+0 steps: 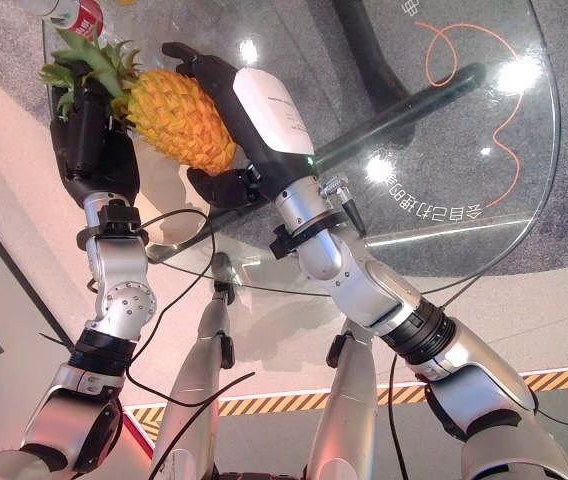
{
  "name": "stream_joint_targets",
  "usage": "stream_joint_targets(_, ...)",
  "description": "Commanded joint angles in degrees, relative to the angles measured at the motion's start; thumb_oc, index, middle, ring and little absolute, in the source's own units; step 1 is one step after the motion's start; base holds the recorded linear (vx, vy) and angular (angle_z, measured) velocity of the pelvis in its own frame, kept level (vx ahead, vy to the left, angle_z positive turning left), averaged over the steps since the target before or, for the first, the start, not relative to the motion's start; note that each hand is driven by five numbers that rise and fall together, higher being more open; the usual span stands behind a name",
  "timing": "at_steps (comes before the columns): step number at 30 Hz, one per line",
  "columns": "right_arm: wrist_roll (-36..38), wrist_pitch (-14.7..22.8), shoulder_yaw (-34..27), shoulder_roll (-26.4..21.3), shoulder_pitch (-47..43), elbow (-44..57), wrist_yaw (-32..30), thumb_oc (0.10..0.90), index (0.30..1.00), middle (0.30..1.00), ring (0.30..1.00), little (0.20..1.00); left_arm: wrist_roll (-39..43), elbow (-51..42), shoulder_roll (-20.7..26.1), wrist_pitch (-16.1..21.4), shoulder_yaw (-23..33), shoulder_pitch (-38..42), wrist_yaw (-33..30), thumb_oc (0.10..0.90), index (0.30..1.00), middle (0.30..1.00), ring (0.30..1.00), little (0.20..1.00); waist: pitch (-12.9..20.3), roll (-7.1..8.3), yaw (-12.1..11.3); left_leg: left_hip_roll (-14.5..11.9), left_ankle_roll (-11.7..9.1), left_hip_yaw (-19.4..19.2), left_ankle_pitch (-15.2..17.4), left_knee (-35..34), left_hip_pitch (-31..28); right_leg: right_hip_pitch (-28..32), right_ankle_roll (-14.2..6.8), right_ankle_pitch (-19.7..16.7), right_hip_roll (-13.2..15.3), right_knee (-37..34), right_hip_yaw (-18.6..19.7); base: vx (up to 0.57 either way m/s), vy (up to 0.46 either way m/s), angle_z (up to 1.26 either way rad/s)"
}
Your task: Pick up the fruit to the plate
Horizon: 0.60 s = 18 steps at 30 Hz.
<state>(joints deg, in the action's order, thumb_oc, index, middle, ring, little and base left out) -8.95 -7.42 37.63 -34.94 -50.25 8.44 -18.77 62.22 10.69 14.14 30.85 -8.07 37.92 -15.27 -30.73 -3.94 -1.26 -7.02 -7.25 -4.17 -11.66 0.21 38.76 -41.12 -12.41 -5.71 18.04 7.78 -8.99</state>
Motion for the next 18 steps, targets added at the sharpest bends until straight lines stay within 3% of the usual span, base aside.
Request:
stream_joint_targets(1,-3.25,4.21,-4.67,1.49,-5.76,6.09,-3.67,0.800,0.900,0.900,0.900,0.900,-4.24,-7.06,1.64,6.13,0.96,5.50,2.02,0.100,0.300,0.300,0.300,0.200,0.94,1.11,-1.27,-0.19,-0.58,0.72,1.07,-0.05,-0.69,0.79,-0.58,-4.79,0.36,-1.43,-3.09,0.00,0.000,0.00)
stream_joint_targets(18,-3.61,4.89,-6.02,1.70,-4.92,6.39,-4.60,0.800,0.900,0.900,0.900,0.900,-5.49,-6.48,1.61,6.13,1.40,5.35,1.65,0.100,0.300,0.300,0.300,0.200,0.94,1.28,-1.19,-0.31,-0.59,0.74,1.11,-0.09,-0.80,0.95,-0.60,-4.73,0.34,-1.44,-3.08,0.00,0.000,0.00)
